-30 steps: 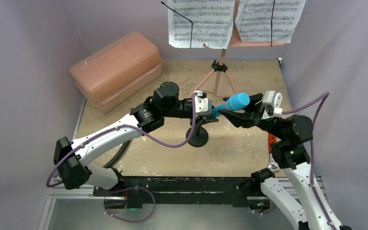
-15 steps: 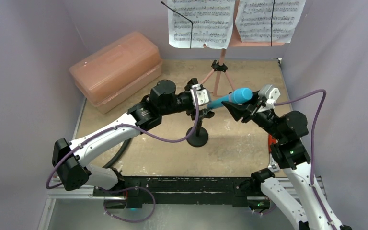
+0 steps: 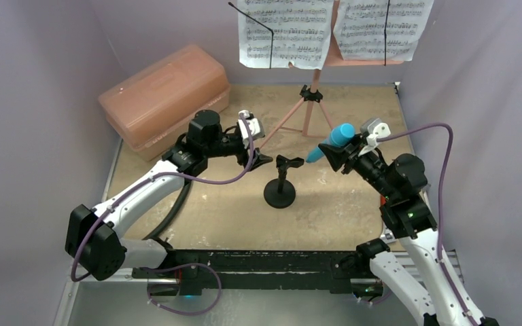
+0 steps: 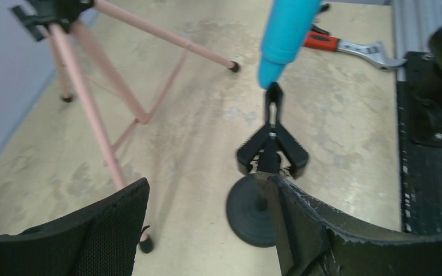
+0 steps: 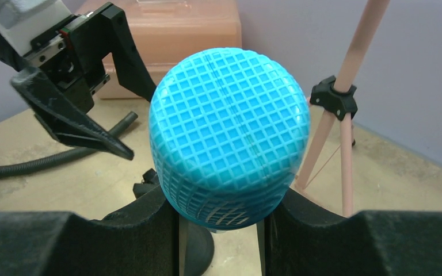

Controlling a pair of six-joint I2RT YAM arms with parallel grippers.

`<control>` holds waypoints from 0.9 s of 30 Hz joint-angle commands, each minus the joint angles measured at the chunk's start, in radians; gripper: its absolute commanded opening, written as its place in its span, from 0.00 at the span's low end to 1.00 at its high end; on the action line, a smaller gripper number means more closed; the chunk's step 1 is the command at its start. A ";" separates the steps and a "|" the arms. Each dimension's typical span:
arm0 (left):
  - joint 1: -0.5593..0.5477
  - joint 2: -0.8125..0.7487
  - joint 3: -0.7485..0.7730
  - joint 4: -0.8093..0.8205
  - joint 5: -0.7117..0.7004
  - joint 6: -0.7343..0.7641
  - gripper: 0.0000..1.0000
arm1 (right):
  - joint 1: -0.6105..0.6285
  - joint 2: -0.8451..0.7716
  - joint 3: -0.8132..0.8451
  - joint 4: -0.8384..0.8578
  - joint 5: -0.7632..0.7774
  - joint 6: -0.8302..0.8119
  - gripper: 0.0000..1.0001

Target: Set up the instrument practice props

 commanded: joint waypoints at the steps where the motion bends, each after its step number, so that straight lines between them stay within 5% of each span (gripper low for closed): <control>1: 0.006 -0.017 -0.054 0.103 0.213 -0.040 0.73 | 0.002 -0.006 -0.019 0.013 0.046 -0.001 0.00; 11: -0.026 0.030 -0.098 0.223 0.230 -0.012 0.73 | 0.001 0.045 -0.017 -0.005 0.034 -0.023 0.00; 27: -0.163 0.095 -0.118 0.315 0.048 0.024 0.73 | 0.001 0.080 -0.014 0.032 -0.011 -0.023 0.00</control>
